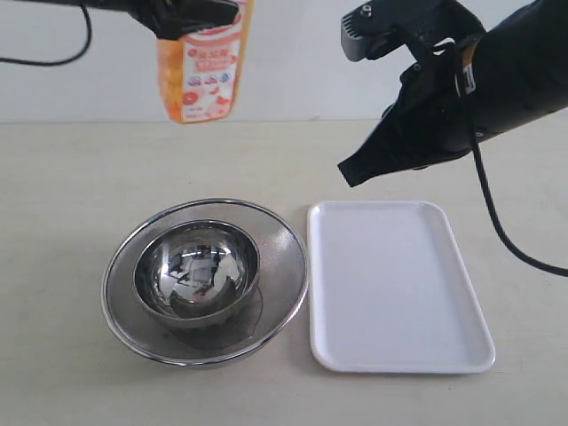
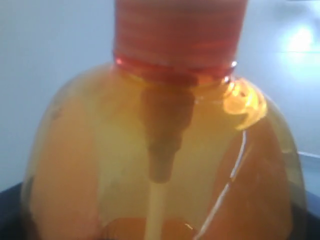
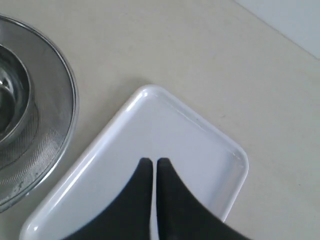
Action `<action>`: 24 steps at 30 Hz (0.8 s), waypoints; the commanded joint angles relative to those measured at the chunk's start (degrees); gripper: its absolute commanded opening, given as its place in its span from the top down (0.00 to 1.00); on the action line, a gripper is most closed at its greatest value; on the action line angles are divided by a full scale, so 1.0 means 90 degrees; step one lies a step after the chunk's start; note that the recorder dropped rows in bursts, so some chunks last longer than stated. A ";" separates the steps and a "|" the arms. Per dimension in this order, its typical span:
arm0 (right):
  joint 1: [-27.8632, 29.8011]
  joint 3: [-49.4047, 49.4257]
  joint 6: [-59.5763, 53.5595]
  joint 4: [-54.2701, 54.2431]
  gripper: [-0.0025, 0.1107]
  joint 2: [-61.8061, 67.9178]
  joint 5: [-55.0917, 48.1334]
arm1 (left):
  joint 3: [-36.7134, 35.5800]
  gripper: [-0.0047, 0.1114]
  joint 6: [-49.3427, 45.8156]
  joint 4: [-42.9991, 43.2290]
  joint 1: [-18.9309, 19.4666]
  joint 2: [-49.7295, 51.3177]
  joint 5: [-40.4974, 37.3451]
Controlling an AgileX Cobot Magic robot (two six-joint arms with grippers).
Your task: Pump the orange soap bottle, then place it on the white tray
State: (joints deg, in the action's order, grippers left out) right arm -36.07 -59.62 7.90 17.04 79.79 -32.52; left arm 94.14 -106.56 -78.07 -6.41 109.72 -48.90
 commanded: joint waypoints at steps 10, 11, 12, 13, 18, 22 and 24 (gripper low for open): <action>0.0020 0.0033 -0.0839 0.0004 0.98 0.0097 0.1840 | -0.2224 0.92 0.3857 0.3635 0.0077 -0.3396 0.2645; 0.0008 0.0033 -0.0878 -0.0041 0.98 0.0131 0.1928 | -0.2586 0.92 0.3998 0.3668 0.0077 -0.3708 0.2958; 0.0008 0.0033 -0.0945 -0.0099 0.98 0.0182 0.1992 | -0.2967 0.92 0.4131 0.3668 0.0077 -0.4017 0.3303; 0.0008 0.0033 -0.1059 -0.0236 0.98 0.0237 0.2090 | -0.3284 0.92 0.4317 0.3668 0.0077 -0.4272 0.3583; 0.0008 0.0022 -0.1805 -0.0881 0.98 0.0398 0.2757 | -0.5237 0.92 0.5163 0.3586 0.0064 -0.5554 0.5062; -0.0147 -0.0174 -0.2564 -0.1369 0.98 0.0507 0.2800 | -0.6601 0.92 0.5615 0.3485 0.0064 -0.5908 0.5960; -0.0340 -0.0361 -0.2923 -0.1369 0.98 0.0575 0.2618 | -0.7073 0.92 0.5814 0.3485 0.0003 -0.5900 0.6256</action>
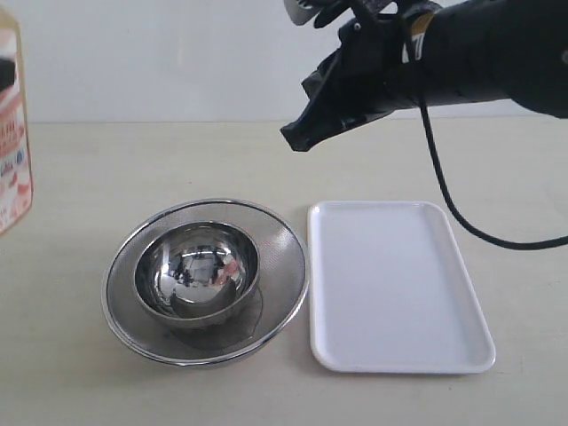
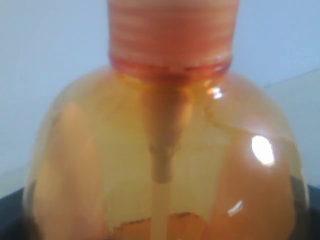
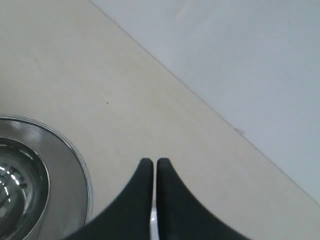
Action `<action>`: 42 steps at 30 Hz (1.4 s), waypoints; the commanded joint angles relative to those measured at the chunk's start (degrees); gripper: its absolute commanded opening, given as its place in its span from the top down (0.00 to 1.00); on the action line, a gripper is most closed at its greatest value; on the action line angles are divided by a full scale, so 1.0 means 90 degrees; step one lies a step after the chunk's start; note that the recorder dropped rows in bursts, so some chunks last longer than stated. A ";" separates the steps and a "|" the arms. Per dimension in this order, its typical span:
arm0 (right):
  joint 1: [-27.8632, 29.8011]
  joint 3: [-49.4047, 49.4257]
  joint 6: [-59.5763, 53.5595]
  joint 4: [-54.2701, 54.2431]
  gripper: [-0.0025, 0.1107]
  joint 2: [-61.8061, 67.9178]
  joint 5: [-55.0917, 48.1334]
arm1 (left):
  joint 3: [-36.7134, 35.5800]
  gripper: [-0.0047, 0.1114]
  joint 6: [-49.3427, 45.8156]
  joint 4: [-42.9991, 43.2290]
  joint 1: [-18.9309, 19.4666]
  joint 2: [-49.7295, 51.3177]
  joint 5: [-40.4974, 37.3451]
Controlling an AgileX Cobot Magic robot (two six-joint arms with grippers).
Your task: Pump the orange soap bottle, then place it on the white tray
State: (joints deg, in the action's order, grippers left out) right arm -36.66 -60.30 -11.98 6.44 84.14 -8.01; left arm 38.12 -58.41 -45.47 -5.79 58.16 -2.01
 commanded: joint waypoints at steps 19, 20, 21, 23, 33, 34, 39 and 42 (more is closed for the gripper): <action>-0.0998 -0.2961 -0.3688 -0.2288 0.98 0.0813 -0.1972 | -0.1759 0.92 0.3269 0.2376 -0.1126 0.1648 0.3249; -0.0998 -0.3124 -0.4034 -0.2650 0.98 0.0891 -0.2056 | -0.1906 0.92 0.3737 0.2838 -0.1319 0.1648 0.3776; -0.0998 -0.3217 -0.4130 -0.2810 0.98 0.0955 -0.2157 | -0.1976 0.92 0.3825 0.2883 -0.1417 0.1648 0.4009; -0.0998 -0.3472 -0.4454 -0.3203 0.98 0.1108 -0.2557 | -0.2158 0.92 0.3812 0.2871 -0.1579 0.1648 0.4472; -0.0998 -0.4257 -0.5593 -0.4797 0.98 0.1591 -0.3519 | -0.2565 0.92 0.3981 0.2872 -0.1655 0.2394 0.5637; -0.0998 -0.4273 -0.5611 -0.4813 0.98 0.1680 -0.3536 | -0.2565 0.92 0.4173 0.2988 -0.1655 0.2526 0.5806; -0.0998 -0.4496 -0.5735 -0.4994 0.98 0.2088 -0.3716 | -0.2565 0.92 0.4559 0.3346 -0.1655 0.2700 0.5888; -0.0998 -0.4892 -0.5798 -0.5276 0.98 0.2415 -0.3745 | -0.2565 0.92 0.4559 0.3358 -0.1655 0.2700 0.5899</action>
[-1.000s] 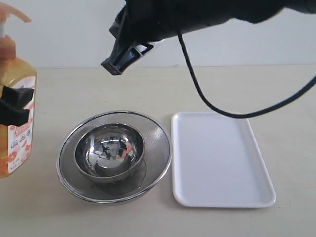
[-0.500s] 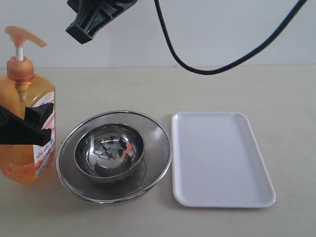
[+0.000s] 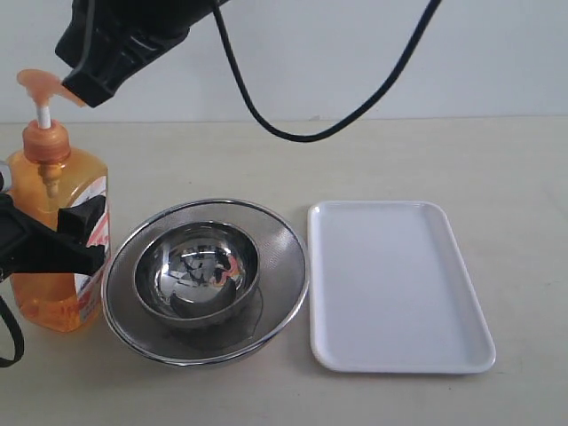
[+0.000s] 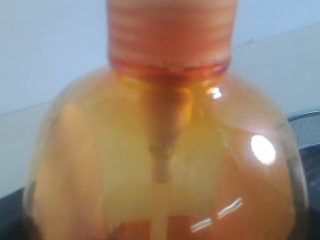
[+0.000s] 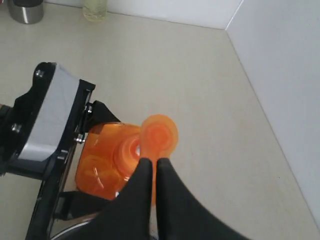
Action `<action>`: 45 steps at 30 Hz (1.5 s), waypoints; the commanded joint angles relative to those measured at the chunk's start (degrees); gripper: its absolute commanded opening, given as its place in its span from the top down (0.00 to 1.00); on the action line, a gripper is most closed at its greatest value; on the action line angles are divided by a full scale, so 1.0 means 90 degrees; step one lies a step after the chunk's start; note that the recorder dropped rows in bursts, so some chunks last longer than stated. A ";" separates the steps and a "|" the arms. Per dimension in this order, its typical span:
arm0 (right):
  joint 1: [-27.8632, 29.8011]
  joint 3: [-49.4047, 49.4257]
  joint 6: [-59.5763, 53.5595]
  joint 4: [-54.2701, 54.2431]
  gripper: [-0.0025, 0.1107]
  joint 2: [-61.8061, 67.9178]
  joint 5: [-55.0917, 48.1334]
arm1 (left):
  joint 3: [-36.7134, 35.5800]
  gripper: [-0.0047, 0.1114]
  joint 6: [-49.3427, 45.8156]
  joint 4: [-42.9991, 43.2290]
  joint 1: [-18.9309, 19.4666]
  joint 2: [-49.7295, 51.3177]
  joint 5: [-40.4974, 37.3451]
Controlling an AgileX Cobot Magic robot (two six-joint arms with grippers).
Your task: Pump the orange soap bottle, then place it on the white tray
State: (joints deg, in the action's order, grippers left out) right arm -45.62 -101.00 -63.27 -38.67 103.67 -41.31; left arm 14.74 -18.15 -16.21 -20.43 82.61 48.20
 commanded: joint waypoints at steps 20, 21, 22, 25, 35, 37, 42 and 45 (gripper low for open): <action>-0.0018 -0.1412 0.0341 -0.0396 0.98 0.1674 -0.1074 | 0.0033 0.92 -0.0183 0.0109 -0.0029 -0.0017 0.0155; -0.0018 -0.1412 0.0387 -0.0319 0.98 0.1692 -0.1164 | 0.0033 0.92 -0.0183 0.0109 -0.0029 -0.0017 0.0155; -0.0018 -0.1412 0.0403 -0.0277 0.98 0.1707 -0.1214 | 0.0033 0.92 -0.0183 0.0109 -0.0029 -0.0017 0.0155; -0.0018 -0.1412 0.0587 -0.0043 0.98 0.1774 -0.1328 | 0.0033 0.92 -0.0183 0.0109 -0.0029 -0.0017 0.0155; -0.0018 -0.1256 0.0728 0.0107 0.98 0.1898 -0.1486 | 0.0033 0.92 -0.0183 0.0109 -0.0029 -0.0017 0.0155; -0.0018 -0.1112 0.0728 0.0122 0.98 0.1898 -0.1469 | 0.0033 0.92 -0.0183 0.0109 -0.0029 -0.0017 0.0155; -0.0018 -0.0898 0.0716 0.0122 0.98 0.1898 -0.1391 | 0.0033 0.92 -0.0183 0.0238 -0.0029 -0.0017 0.0156; -0.0018 -0.0899 0.0716 0.0122 0.98 0.1898 -0.1377 | 0.0033 0.92 -0.0183 0.0266 -0.0029 -0.0017 0.0156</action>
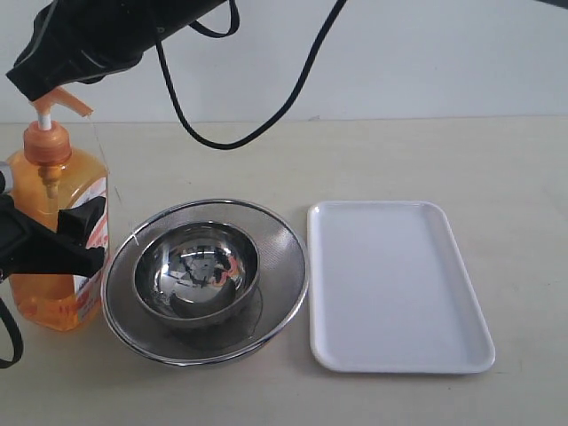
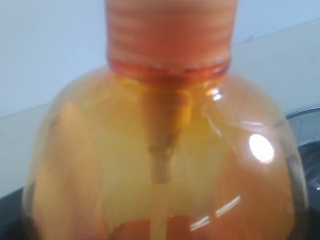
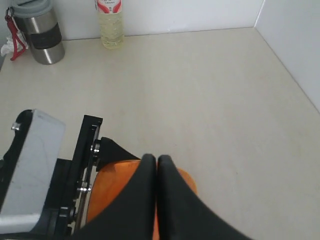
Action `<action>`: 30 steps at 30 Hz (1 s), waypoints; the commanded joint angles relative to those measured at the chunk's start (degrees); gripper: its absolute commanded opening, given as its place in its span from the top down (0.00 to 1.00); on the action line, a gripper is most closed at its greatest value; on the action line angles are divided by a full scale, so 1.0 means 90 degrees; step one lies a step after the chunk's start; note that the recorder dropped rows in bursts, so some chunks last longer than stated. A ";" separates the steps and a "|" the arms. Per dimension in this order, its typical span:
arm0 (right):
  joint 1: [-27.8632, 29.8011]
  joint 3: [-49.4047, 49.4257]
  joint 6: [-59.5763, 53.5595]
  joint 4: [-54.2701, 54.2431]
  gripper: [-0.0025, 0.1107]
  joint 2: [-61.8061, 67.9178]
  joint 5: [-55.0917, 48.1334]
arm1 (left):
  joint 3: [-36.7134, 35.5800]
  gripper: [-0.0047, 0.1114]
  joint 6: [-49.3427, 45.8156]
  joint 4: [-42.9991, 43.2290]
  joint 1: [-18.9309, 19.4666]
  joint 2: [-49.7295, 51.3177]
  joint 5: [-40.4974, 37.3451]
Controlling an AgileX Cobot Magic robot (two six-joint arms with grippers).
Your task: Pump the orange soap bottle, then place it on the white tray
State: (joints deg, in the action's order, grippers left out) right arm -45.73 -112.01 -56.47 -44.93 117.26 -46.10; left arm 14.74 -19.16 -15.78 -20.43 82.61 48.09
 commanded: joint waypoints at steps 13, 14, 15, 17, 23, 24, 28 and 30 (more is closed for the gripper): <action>-0.0007 0.0308 -0.0054 0.0831 0.98 0.0253 -0.0645 | 0.0033 0.92 -0.0070 0.0219 -0.0029 -0.0017 0.0141; -0.0007 0.0308 -0.0054 0.0833 0.98 0.0193 -0.0572 | 0.0033 0.92 -0.0070 0.0219 -0.0029 -0.0017 0.0128; -0.0007 0.0308 -0.0067 0.0833 0.98 0.0110 -0.0464 | 0.0033 0.92 -0.0058 0.0219 -0.0029 -0.0017 0.0131; -0.0007 0.0308 -0.0112 0.0905 0.98 -0.0046 -0.0279 | 0.0033 0.92 -0.0058 0.0219 -0.0029 -0.0017 0.0131; -0.0007 0.0308 -0.0145 0.1002 0.98 -0.0493 0.0198 | 0.0033 0.92 -0.0058 0.0219 -0.0029 -0.0017 0.0131; -0.0007 0.0308 -0.0178 0.1013 0.98 -0.0541 0.0260 | 0.0033 0.92 -0.0058 0.0219 -0.0029 -0.0017 0.0131; -0.0007 0.0308 -0.0229 0.1032 0.98 -0.0737 0.0411 | 0.0033 0.92 -0.0031 0.0219 -0.0029 -0.0017 0.0131; -0.0007 0.0308 -0.0232 0.1051 0.98 -0.0821 0.0442 | 0.0033 0.92 -0.0031 0.0219 -0.0029 -0.0017 0.0131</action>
State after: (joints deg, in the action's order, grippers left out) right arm -45.73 -109.42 -58.00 -35.86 111.96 -43.00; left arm 14.74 -19.67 -14.33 -20.43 82.61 47.99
